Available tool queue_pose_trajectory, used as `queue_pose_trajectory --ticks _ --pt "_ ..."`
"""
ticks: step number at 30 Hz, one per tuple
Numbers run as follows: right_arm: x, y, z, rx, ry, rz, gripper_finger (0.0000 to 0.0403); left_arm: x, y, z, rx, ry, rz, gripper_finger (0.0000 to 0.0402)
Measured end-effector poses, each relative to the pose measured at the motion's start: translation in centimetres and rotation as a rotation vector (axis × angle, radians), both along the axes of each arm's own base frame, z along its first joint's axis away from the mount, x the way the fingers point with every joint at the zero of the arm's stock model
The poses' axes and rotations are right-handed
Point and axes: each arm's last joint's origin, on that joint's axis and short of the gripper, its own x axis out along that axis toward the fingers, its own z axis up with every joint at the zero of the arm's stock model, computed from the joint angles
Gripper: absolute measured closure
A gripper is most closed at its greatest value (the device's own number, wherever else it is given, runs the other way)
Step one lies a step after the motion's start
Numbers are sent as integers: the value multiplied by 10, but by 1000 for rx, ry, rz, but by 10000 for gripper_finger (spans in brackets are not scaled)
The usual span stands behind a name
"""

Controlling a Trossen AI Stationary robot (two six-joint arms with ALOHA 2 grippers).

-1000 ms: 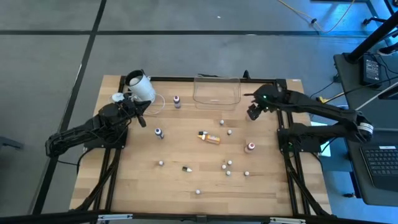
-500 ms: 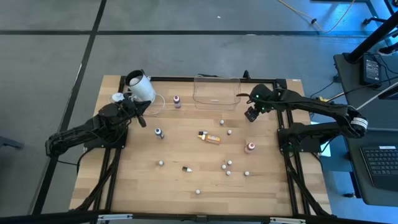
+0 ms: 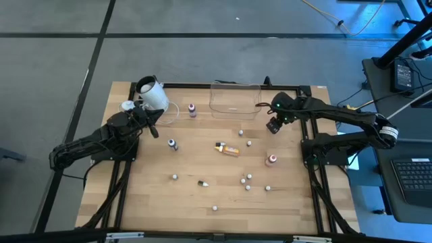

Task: Pick & Place food coloring
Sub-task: Put the large orange food coloring bottle into the transparent container

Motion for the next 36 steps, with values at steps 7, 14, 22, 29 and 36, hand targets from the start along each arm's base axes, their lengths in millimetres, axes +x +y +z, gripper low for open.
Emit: queue_pose_trajectory --ticks 7,14,22,29,36 --pt "0 0 0 -7 7 24 264 0 0 0 0 0 0 384" --pt "1 0 2 -11 5 30 285 0 0 0 0 0 0 384" --pt "13 -11 54 -179 -59 48 285 0 0 0 0 0 0 384" --pt "24 -18 129 -380 -262 56 285 0 0 0 0 0 0 384" --pt "38 -26 154 -432 -295 98 282 0 0 0 0 0 1 384"
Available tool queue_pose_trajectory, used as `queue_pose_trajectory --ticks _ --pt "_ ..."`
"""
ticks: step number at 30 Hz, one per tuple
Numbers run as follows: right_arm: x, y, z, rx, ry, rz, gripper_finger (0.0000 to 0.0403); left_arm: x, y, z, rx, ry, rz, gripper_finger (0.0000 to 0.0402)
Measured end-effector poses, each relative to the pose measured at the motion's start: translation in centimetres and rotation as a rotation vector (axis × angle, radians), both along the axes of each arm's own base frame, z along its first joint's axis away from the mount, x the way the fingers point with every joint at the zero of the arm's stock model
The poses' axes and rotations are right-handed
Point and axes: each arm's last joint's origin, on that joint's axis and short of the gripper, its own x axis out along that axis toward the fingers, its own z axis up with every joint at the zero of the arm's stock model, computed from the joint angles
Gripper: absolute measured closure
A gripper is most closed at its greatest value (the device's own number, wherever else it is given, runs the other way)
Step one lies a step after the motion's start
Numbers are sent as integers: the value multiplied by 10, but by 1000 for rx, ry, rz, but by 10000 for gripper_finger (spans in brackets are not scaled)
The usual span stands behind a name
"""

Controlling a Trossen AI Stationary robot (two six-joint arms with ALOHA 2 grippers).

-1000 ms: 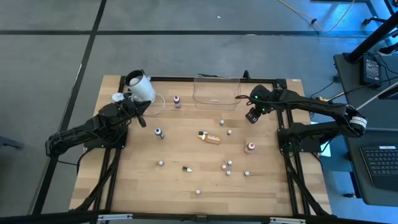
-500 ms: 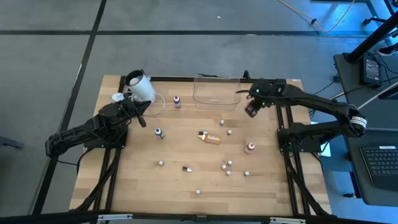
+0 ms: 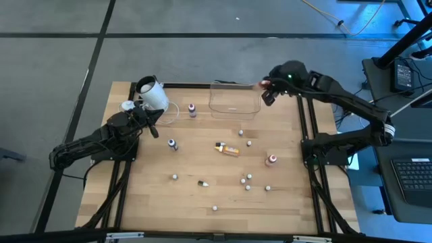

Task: Pick & Place food coloring
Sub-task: Put the large orange food coloring bottle into the transparent container

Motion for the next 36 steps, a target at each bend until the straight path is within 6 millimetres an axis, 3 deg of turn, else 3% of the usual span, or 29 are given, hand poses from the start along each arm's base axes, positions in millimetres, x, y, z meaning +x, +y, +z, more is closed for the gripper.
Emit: queue_pose_trajectory --ticks 5,15,26,36 --pt "23 -14 -16 16 92 29 282 0 0 0 0 0 2 384" --pt "66 -57 -86 137 273 41 282 0 0 0 0 0 2 384" --pt "73 -93 -129 175 376 4 282 0 0 0 0 0 2 384" --pt "72 -99 -137 184 398 0 279 0 0 0 0 0 2 384"
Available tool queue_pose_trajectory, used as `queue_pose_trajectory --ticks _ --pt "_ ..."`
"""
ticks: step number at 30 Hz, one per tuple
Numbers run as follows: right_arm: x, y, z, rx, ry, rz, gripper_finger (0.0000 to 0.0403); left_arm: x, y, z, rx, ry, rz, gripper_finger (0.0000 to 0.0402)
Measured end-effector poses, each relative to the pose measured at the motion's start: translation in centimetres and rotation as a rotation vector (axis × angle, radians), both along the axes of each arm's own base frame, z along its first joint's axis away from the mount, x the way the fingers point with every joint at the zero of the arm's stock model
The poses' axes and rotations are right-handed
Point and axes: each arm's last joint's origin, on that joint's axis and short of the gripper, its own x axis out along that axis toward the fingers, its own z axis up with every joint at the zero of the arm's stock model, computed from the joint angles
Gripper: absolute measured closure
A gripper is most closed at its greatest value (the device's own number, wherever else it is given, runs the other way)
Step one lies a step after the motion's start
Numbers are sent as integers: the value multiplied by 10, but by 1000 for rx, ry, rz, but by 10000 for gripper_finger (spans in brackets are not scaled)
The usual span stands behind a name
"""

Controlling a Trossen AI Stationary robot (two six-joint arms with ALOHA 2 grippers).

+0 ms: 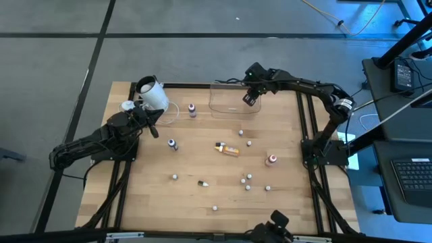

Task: Pick & Place food coloring
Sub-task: Put the large orange food coloring bottle into the transparent container

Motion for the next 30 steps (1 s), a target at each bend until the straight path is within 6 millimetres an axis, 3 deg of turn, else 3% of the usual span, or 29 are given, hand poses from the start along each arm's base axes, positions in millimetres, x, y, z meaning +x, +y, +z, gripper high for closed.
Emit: queue_pose_trajectory --ticks 8,30 --pt "0 0 0 0 1 0 257 0 0 0 0 0 0 384" --pt "0 0 0 3 4 0 258 0 0 0 0 0 0 384"
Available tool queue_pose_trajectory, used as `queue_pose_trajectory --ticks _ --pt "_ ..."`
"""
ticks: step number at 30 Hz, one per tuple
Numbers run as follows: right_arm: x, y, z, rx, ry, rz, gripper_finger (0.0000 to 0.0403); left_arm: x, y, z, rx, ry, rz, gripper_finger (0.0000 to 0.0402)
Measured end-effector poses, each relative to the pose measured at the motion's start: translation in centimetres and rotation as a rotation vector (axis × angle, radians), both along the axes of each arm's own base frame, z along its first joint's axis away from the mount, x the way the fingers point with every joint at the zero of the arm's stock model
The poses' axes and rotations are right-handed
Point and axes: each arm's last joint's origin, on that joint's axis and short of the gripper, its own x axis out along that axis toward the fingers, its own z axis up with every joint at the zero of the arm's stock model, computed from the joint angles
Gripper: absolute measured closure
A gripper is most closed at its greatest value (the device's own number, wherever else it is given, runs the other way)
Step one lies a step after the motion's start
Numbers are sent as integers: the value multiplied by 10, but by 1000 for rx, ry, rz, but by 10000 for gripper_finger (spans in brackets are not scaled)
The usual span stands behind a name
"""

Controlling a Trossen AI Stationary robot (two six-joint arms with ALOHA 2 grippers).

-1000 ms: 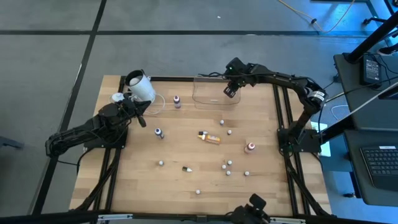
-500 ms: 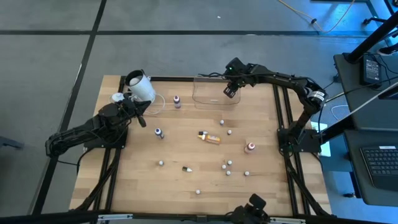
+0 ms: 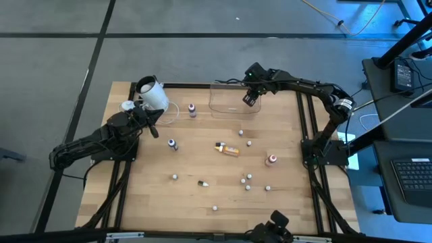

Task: Pick & Place food coloring
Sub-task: Put the large orange food coloring bottle into the transparent container

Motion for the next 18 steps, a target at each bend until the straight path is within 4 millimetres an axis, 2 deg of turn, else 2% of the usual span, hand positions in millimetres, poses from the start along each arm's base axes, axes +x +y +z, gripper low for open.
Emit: queue_pose_trajectory --ticks 14,18 --pt "0 -1 1 -40 19 4 241 0 0 0 0 0 0 384" --pt "-8 3 21 -125 23 -4 238 0 0 0 0 1 0 384"
